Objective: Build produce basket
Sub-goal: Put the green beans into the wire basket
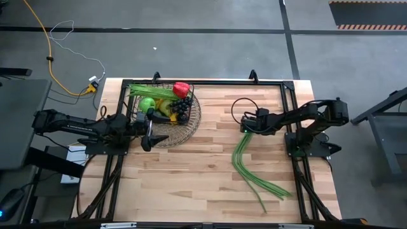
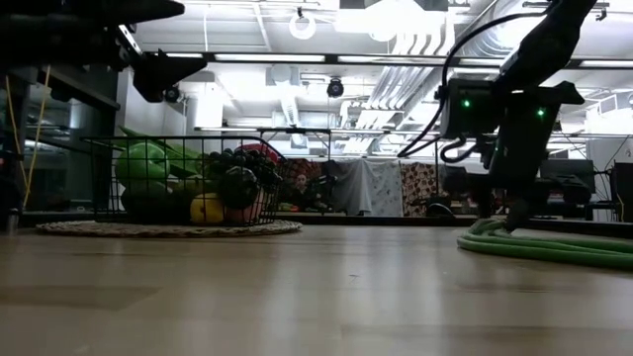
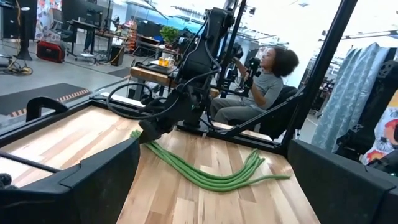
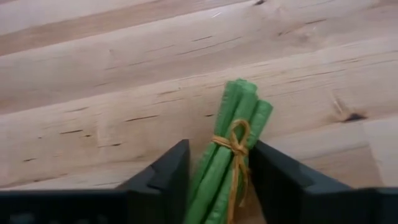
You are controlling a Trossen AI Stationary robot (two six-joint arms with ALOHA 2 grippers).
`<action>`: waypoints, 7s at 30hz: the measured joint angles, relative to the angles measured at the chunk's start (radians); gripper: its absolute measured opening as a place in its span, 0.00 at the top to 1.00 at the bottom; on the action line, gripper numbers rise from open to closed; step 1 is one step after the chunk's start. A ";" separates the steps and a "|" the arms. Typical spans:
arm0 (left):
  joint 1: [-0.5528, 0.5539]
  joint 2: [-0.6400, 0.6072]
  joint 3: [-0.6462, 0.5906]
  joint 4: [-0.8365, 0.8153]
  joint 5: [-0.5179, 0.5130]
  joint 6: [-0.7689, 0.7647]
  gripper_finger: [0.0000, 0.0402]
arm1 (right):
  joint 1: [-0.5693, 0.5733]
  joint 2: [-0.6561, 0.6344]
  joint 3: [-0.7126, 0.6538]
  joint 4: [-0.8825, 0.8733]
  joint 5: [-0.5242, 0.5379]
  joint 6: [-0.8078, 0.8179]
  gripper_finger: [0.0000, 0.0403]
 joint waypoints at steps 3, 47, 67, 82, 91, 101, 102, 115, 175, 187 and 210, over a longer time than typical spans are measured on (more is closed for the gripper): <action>0.000 0.000 0.010 0.000 0.000 0.000 0.00 | 0.000 0.000 0.000 -0.014 0.010 -0.003 0.74; 0.000 0.163 0.014 0.204 -0.060 -0.090 0.00 | 0.134 0.159 0.631 0.859 -0.416 -1.361 0.93; -0.018 0.646 0.145 0.570 -0.045 -0.113 0.00 | 0.145 0.282 0.630 1.211 -0.488 -1.250 0.93; -0.027 0.745 0.188 0.667 -0.135 -0.078 0.06 | 0.154 0.282 0.630 1.199 -0.499 -1.215 0.93; -0.025 0.810 0.239 0.659 -0.086 -0.067 0.34 | 0.154 0.282 0.630 1.198 -0.500 -1.207 0.93; 0.043 0.797 0.233 0.639 0.003 -0.074 0.81 | 0.153 0.282 0.630 1.161 -0.496 -1.202 0.90; 0.047 0.797 0.233 0.636 0.020 -0.077 0.86 | 0.150 0.282 0.630 1.156 -0.496 -1.195 0.89; 0.095 0.791 0.232 0.592 0.101 -0.079 0.98 | 0.101 0.188 0.630 0.971 -0.604 -1.234 0.45; 0.176 0.464 0.037 0.493 0.008 -0.112 0.96 | 0.137 0.406 0.630 0.285 -0.459 -1.419 0.35; 0.176 0.464 0.037 0.493 0.008 -0.112 0.96 | 0.153 0.408 0.630 0.230 -0.423 -1.617 0.04; 0.175 0.464 0.037 0.494 0.008 -0.113 0.96 | 0.148 0.410 0.630 0.115 -0.448 -1.604 0.14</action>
